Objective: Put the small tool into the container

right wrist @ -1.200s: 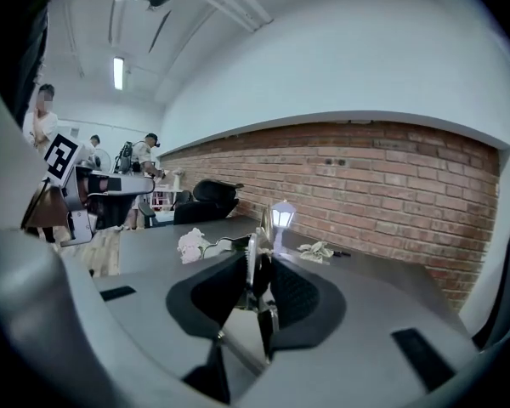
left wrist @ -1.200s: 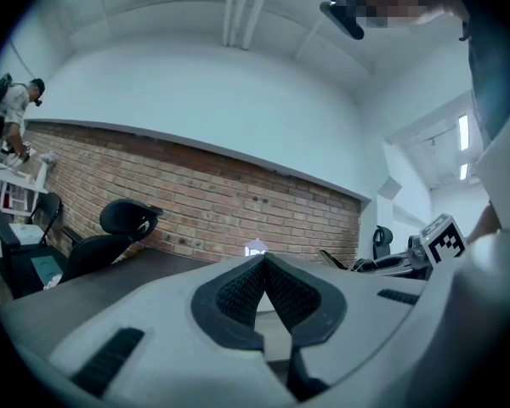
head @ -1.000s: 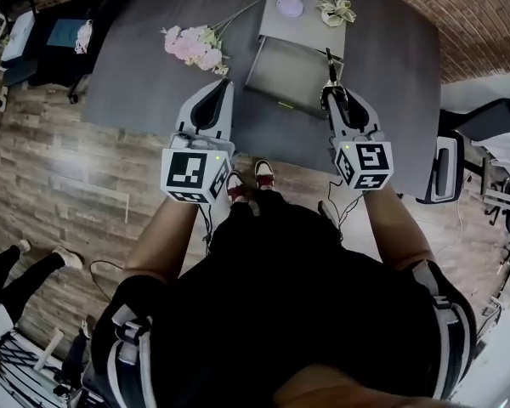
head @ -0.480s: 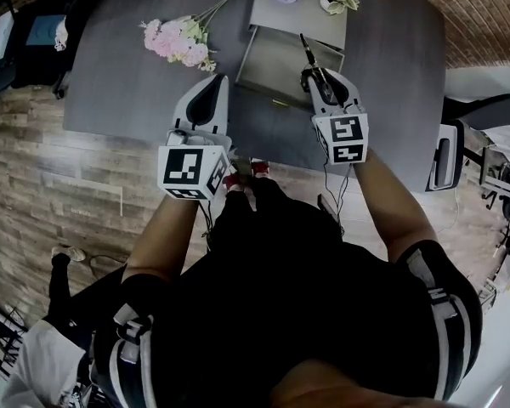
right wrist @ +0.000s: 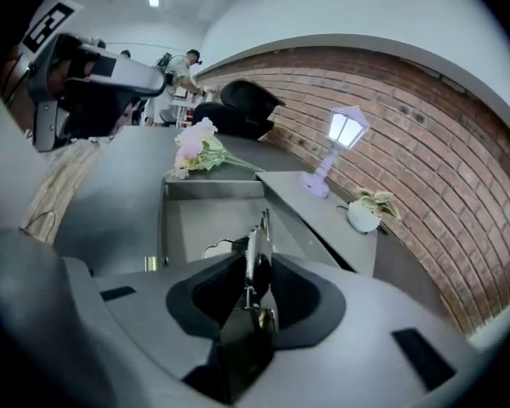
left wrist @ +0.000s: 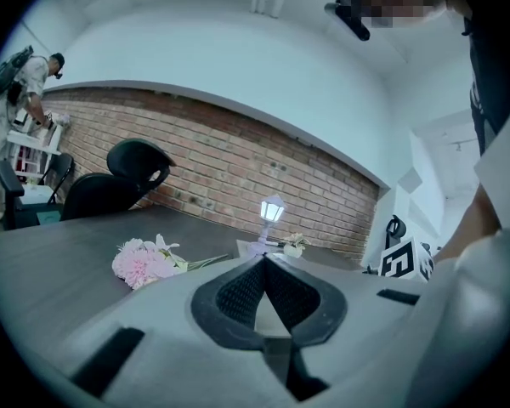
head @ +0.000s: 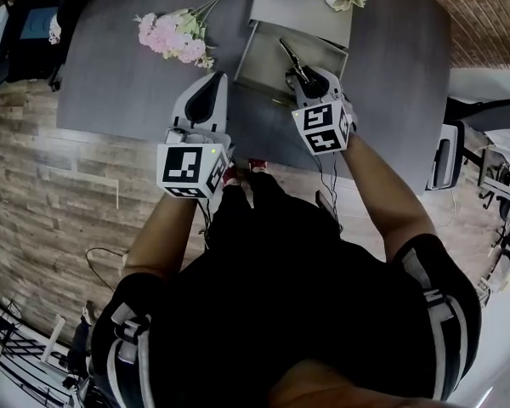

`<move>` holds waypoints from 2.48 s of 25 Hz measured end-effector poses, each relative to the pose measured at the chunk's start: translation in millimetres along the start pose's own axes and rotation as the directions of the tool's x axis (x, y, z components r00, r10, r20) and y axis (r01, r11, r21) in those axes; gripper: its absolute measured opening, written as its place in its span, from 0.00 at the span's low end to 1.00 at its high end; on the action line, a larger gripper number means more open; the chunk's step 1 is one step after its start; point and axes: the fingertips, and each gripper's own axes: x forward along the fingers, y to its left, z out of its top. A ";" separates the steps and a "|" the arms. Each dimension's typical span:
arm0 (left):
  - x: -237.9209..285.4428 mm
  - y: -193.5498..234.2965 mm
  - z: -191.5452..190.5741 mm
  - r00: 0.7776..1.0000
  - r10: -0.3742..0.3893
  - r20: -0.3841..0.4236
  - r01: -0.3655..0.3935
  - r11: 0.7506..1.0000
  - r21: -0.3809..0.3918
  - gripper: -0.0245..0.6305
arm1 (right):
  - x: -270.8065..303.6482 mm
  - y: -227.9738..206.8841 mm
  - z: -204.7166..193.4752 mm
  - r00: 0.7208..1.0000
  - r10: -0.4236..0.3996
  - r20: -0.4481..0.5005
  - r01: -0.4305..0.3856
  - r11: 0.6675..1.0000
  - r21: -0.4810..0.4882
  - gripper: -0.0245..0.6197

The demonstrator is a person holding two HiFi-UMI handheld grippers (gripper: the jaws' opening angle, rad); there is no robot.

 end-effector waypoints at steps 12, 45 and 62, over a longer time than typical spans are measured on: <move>-4.7 -8.7 26.7 1.000 -0.005 -0.003 0.005 0.997 0.082 0.05 | 15.9 16.7 -3.1 0.997 0.064 -0.045 -0.066 0.997 -0.050 0.21; -49.2 -107.8 161.3 0.966 -0.128 0.223 0.057 0.952 0.302 0.05 | -226.9 -83.8 120.7 0.762 -0.193 0.618 -0.064 0.927 0.368 0.04; -62.9 -153.0 186.6 0.940 -0.205 0.274 0.092 0.922 0.376 0.05 | -299.4 -105.5 142.5 0.619 -0.255 0.743 -0.099 0.913 0.396 0.03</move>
